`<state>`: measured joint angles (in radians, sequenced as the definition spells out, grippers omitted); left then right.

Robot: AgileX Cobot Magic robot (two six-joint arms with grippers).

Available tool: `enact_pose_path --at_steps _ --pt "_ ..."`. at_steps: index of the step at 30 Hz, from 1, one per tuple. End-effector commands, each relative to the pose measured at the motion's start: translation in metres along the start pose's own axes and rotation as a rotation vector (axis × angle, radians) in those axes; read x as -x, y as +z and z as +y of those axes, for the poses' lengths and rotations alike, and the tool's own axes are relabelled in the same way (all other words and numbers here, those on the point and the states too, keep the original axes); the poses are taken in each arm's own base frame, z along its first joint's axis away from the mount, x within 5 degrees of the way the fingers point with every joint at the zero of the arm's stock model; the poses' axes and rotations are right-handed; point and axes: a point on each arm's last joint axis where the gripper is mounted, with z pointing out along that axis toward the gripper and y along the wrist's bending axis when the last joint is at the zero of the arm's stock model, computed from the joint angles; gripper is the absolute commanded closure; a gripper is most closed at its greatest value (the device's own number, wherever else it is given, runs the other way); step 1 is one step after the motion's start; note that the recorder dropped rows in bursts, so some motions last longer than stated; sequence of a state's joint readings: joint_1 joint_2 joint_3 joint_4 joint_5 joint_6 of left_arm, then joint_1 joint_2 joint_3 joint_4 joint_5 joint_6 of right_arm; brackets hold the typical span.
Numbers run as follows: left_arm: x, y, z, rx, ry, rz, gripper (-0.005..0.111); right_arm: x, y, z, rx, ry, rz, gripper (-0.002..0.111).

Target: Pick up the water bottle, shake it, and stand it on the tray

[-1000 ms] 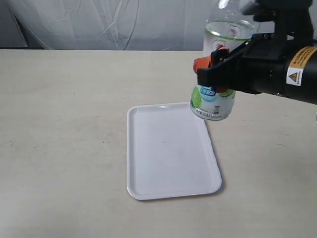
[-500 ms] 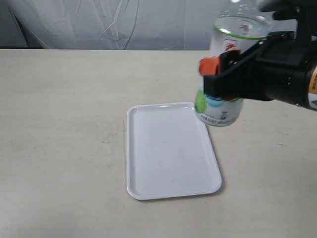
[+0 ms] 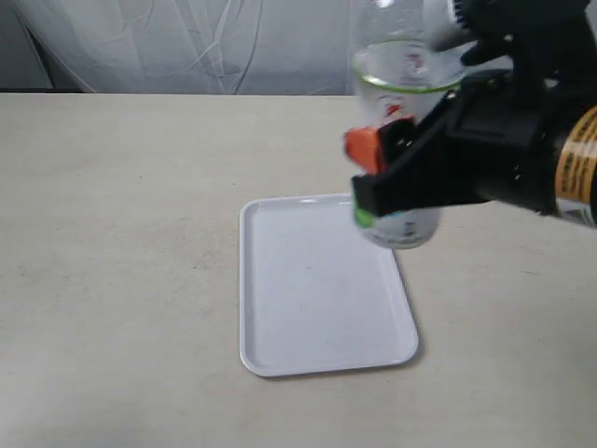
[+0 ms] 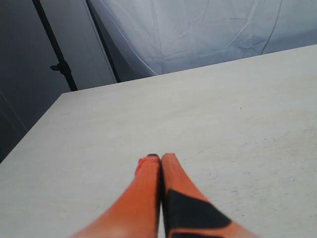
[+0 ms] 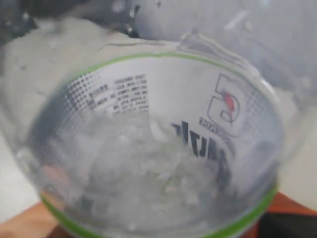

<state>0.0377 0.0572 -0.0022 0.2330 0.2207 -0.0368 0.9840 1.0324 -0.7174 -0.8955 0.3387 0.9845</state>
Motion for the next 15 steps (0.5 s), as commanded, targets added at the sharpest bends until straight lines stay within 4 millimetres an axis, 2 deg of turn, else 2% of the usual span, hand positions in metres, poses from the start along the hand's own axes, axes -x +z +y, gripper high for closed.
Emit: enact_pose_path --at_steps 1,4,6,10,11,12,14,15 --pt "0.001 0.0 0.0 0.0 -0.012 -0.015 0.107 0.014 -0.015 -0.021 -0.181 0.053 0.028 0.109" --pt "0.001 0.0 0.0 0.0 -0.012 -0.015 0.107 0.03 -0.035 -0.008 -0.015 0.071 -0.095 0.109" --pt "0.001 0.0 0.0 0.0 -0.012 -0.015 0.107 0.025 -0.037 -0.004 0.027 0.088 -0.104 0.109" --pt "0.001 0.0 0.0 0.0 -0.012 -0.015 0.107 -0.028 -0.009 -0.001 0.011 0.131 0.123 0.109" --pt "0.001 0.0 0.0 0.0 -0.012 -0.015 0.107 -0.035 -0.007 0.001 0.016 0.138 0.148 0.109" --pt "0.001 0.0 0.0 0.0 -0.012 -0.015 0.107 -0.034 -0.007 0.001 0.022 0.142 0.143 0.109" --pt "0.001 0.0 0.0 0.0 -0.012 -0.015 0.107 -0.017 -0.019 0.0 0.042 0.16 0.064 0.109" --pt "0.001 0.0 0.0 0.0 -0.012 -0.015 0.107 0.013 -0.041 -0.002 0.081 0.187 -0.076 0.109"
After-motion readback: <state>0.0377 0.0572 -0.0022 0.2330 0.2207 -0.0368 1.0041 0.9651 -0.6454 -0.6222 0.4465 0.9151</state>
